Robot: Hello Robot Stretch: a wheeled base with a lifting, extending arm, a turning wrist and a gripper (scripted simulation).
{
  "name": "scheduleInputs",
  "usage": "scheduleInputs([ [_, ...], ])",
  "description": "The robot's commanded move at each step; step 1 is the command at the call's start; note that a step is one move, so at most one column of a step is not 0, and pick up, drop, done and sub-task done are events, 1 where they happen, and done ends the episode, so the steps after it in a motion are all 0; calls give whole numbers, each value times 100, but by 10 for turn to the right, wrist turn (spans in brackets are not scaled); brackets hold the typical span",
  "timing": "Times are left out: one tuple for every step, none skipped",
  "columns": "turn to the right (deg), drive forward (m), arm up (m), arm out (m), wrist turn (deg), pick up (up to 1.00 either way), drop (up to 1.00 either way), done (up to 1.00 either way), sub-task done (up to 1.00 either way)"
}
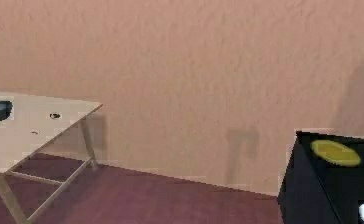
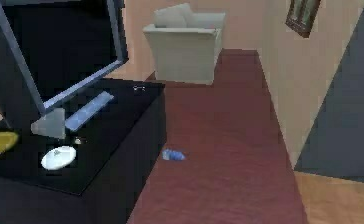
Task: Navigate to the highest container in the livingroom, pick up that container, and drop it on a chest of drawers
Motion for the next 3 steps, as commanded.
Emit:
scheduleInputs([
  [-450, 0, 0, 0, 0, 0, 0, 0, 0],
  [-270, 0, 0, 0, 0, 0, 0, 0, 0],
  [0, 100, 0, 0, 0, 0, 0, 0, 0],
])
